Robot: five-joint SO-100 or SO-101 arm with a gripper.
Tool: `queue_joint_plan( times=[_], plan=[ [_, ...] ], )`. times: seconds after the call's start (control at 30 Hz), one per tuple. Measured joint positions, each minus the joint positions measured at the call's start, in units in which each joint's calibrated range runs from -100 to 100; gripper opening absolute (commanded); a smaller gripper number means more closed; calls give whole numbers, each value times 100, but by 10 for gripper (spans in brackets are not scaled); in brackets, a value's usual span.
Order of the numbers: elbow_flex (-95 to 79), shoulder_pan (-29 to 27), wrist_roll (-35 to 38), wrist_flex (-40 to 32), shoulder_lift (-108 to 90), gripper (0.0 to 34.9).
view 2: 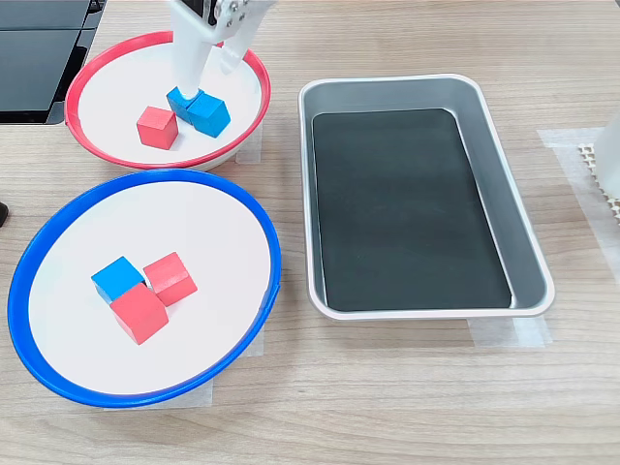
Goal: Relocate any misplaced blocks to their matching dishes.
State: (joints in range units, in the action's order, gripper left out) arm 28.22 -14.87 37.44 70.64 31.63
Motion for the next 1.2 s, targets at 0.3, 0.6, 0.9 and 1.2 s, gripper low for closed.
queue_joint_plan(
  times=[0.3, 0.6, 0.9, 1.2],
  plan=[
    [281, -9, 29, -33, 460, 153],
    [626, 80, 29, -33, 827, 144],
    [917, 97, 59, -33, 1125, 129],
    [1107, 97, 112, 57, 1296, 81]
  ],
)
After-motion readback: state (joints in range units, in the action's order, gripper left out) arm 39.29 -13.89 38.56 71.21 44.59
